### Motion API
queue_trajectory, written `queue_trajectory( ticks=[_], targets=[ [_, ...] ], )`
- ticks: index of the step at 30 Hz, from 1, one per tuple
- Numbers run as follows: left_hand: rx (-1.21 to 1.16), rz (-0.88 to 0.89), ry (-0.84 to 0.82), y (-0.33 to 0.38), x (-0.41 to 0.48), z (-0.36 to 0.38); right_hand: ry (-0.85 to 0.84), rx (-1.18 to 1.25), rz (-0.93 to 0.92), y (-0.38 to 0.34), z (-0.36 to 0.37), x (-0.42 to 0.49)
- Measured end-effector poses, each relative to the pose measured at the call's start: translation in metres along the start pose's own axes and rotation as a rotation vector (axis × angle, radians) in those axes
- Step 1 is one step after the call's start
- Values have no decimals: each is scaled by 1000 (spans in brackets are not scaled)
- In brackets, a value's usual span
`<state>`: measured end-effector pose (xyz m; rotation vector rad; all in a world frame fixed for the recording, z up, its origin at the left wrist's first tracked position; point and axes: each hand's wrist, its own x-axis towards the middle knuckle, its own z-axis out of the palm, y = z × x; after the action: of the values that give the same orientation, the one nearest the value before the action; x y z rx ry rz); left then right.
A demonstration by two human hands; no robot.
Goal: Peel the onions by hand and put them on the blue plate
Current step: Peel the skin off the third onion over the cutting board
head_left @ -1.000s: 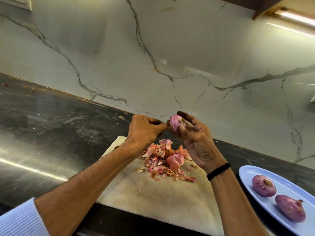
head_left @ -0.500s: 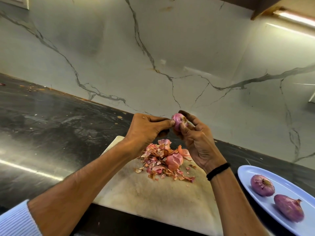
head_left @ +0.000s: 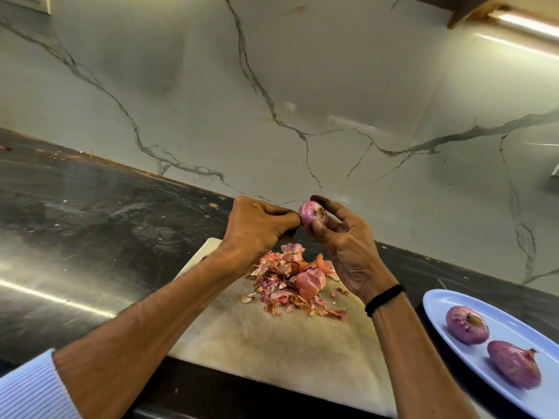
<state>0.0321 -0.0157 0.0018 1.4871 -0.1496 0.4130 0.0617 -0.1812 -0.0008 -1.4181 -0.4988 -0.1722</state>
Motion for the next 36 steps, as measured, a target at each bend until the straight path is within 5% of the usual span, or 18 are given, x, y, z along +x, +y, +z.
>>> queue_trajectory(
  ticks=[17, 36],
  targets=[
    [-107, -48, -20, 5, -3, -1, -18, -23, 11, 2, -2, 0],
    [-110, -78, 7, 0, 4, -2, -32, 285, 207, -5, 3, -4]
  ],
)
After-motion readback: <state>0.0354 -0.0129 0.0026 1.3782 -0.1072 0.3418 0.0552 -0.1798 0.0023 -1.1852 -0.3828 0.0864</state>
